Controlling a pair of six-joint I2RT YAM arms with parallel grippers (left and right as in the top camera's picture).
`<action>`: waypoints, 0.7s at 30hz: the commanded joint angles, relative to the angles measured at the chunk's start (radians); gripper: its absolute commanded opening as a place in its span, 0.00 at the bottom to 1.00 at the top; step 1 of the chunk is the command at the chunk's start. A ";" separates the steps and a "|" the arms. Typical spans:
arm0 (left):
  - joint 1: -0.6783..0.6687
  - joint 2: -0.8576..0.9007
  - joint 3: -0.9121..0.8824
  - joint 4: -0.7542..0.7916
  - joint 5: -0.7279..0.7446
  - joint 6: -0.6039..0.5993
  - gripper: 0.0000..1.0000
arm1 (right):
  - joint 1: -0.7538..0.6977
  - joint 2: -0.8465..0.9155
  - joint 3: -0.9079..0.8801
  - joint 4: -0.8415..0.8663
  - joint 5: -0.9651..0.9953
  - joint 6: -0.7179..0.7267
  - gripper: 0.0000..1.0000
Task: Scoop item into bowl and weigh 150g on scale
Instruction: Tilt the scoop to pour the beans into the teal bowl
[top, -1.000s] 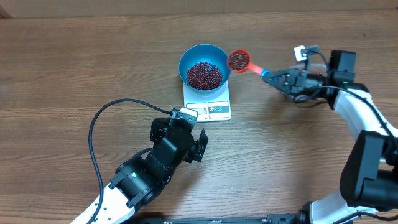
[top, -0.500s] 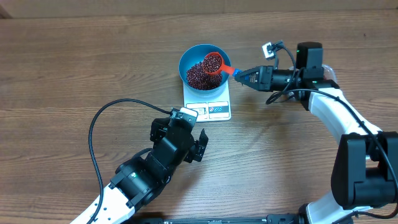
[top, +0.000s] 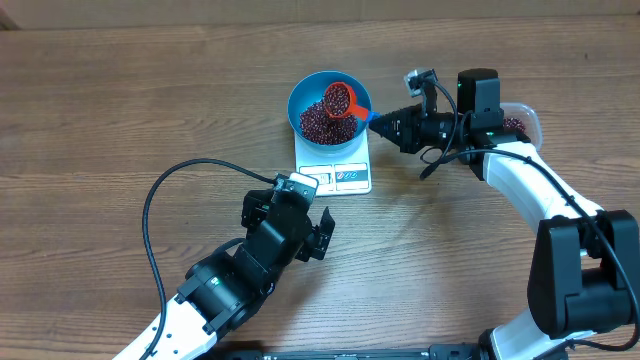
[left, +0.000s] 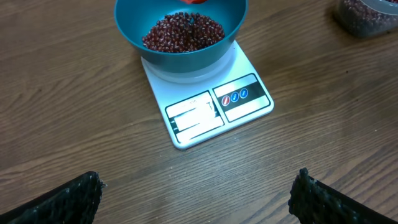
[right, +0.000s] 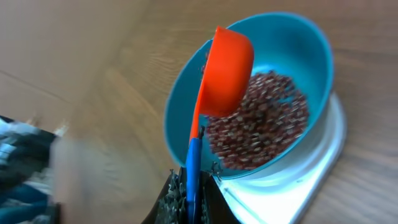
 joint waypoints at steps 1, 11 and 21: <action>-0.006 -0.005 -0.006 0.000 0.001 -0.014 1.00 | 0.000 0.006 0.002 0.008 0.047 -0.189 0.04; -0.006 -0.005 -0.006 0.000 0.001 -0.014 1.00 | 0.000 0.006 0.002 0.008 0.049 -0.464 0.04; -0.006 -0.005 -0.006 0.001 0.001 -0.014 1.00 | 0.000 0.006 0.002 0.008 0.049 -0.779 0.04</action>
